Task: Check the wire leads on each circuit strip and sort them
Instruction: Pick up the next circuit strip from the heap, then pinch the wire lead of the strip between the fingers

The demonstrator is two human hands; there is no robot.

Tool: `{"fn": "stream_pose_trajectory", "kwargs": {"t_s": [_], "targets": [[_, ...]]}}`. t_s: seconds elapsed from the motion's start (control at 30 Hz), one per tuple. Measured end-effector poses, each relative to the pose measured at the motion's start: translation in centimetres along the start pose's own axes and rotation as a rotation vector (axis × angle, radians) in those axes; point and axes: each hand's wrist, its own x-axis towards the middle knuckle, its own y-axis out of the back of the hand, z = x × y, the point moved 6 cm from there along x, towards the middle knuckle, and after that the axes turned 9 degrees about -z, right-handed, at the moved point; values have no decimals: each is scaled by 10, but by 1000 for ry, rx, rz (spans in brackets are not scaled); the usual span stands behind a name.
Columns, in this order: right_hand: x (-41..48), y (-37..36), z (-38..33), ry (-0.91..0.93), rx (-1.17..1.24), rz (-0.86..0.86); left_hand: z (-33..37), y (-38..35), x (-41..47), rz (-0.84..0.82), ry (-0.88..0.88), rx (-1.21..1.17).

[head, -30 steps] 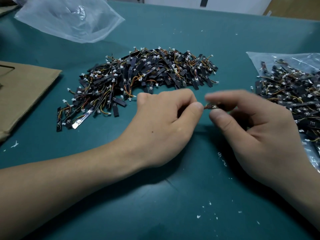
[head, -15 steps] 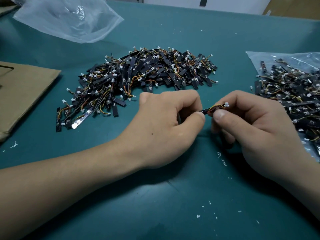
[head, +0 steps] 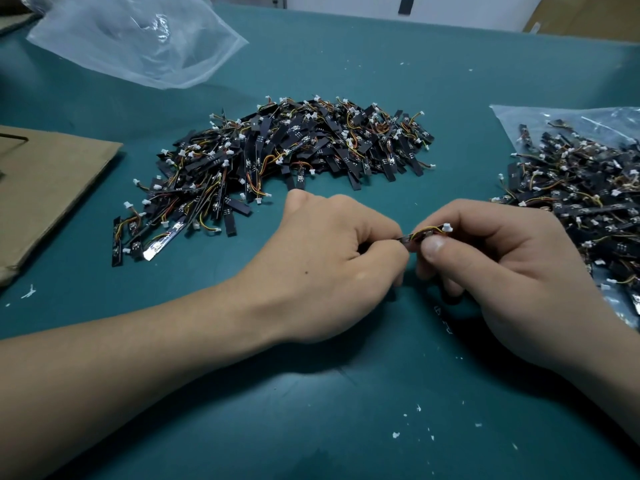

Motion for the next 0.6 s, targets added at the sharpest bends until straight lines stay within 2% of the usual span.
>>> {"fn": "stream_pose_trajectory", "kwargs": {"t_s": [0.37, 0.6], "targets": [[1, -3, -3, -25, -27, -43, -2, -1, 1, -2, -19, 72], [0, -4, -3, -45, -23, -79, -1, -6, 1, 35, -68, 264]]}}
